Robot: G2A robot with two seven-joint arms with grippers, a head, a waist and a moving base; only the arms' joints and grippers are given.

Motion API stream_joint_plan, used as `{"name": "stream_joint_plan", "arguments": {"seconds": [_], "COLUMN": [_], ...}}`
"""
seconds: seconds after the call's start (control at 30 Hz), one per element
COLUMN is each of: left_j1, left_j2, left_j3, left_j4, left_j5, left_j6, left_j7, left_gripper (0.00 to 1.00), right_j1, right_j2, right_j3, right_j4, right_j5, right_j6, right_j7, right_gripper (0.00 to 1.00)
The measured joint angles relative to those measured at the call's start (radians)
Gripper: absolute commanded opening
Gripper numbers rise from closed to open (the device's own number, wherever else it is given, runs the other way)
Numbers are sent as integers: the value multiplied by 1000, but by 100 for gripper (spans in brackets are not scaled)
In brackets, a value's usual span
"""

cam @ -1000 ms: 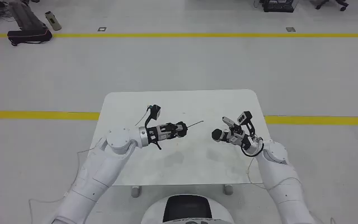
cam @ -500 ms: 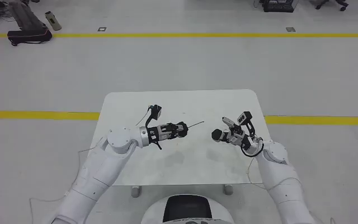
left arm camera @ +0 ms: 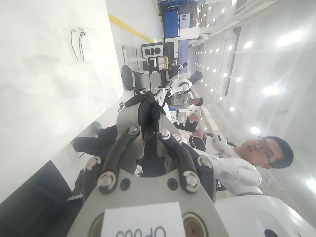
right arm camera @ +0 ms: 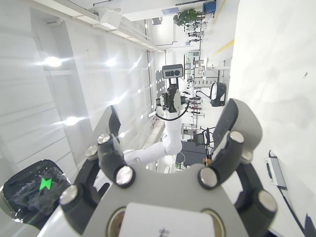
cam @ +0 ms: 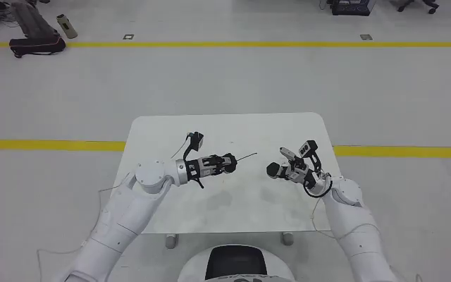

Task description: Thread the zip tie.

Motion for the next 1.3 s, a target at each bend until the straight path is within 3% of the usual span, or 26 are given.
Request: {"name": "stream_joint_plan", "arguments": {"seconds": [0.07, 0.17, 0.4, 0.57, 0.83, 0.97, 1.07, 1.3], "left_j1": [0, 0, 0, 0, 0, 0, 0, 0], "left_j2": [0, 0, 0, 0, 0, 0, 0, 0], "left_j3": [0, 0, 0, 0, 0, 0, 0, 0], "left_j4": [0, 0, 0, 0, 0, 0, 0, 0], "left_j5": [0, 0, 0, 0, 0, 0, 0, 0], "left_j6": [0, 0, 0, 0, 0, 0, 0, 0], "left_j7": [0, 0, 0, 0, 0, 0, 0, 0], "left_gripper": [0, 0, 0, 0, 0, 0, 0, 0], "right_j1": [20, 86, 307, 402, 410, 386, 372, 351], "right_j2": [-1, 0, -1, 3, 5, 10, 14, 31], "right_j3": [-18, -48, -129, -253, -268, -266, -263, -322], "right_j4": [-9, 40, 310, 422, 429, 410, 405, 378], "right_j5": [2, -5, -29, 10, 12, 1, 39, 124], "right_j6": [10, 8, -27, -30, -30, -29, -30, -39], "right_j7": [3, 48, 209, 201, 201, 172, 202, 201], "right_gripper": [100, 100, 100, 100, 100, 100, 100, 100]}}
